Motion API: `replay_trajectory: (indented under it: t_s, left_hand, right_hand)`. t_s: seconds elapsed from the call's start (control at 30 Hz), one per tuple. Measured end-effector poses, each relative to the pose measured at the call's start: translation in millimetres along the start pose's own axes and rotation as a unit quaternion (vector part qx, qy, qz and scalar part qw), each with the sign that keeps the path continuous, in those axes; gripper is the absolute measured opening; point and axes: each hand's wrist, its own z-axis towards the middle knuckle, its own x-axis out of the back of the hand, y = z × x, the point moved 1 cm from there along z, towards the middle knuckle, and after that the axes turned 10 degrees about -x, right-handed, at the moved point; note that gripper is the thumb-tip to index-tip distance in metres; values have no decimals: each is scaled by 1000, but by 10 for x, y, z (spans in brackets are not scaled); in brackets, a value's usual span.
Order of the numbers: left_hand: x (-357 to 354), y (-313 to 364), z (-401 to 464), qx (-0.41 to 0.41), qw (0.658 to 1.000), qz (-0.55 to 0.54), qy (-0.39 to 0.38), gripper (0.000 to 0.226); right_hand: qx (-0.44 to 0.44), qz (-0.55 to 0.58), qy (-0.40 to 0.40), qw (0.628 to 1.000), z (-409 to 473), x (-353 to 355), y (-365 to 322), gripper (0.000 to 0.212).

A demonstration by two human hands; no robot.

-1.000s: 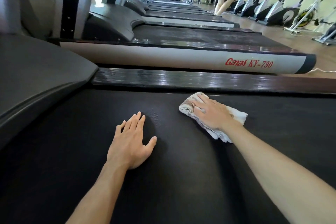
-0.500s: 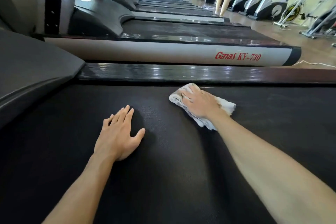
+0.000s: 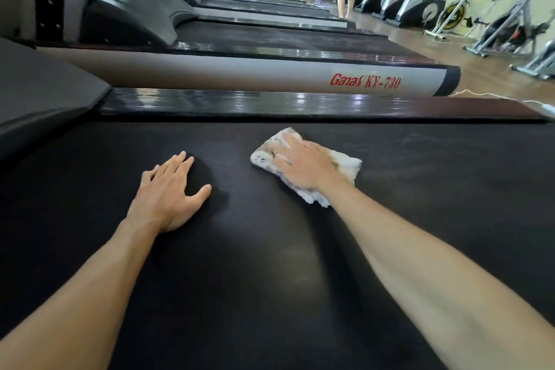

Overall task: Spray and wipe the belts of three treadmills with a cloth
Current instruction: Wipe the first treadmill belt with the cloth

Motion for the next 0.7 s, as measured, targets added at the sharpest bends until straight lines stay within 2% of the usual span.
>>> replay_trajectory:
  t_s: [0.1,0.17,0.23,0.3,0.43,0.5,0.63,0.7]
  left_hand:
    - [52,77,-40,-32,999,15,24,68]
    - [108,241,-115,-65,997,15,43,59]
    - [116,483,-240,-83,995,-19,41,57]
    - [83,780,-391,-97,994,-45,8,64]
    - [-90,1190,-634,-80,994,-33,-68,76]
    - [-138,1223,-691,-81,994,-5,-73,81]
    - [-170,1181,-696,-85,994,6,-69,92]
    - [-171,1189,-701,-84,994,9,-70,100]
  right_hand:
    - [109,-24,-28,993,-556,7,-110,44]
    - [142,-29,-47,988,-905,11,128,47]
    - [119,-23,-41,992,-1123,37,442,49]
    - [81,-30,-34,996,-1090,50,700,48]
    - [-8,-41,-8,999,-628,28,736,53]
    - [3,-45,-10,999,-631,-40,575,52]
    - [100,-44,-37,993,-1207,3,585,57]
    - [84,-34,-42,995,-1264,77,787,55]
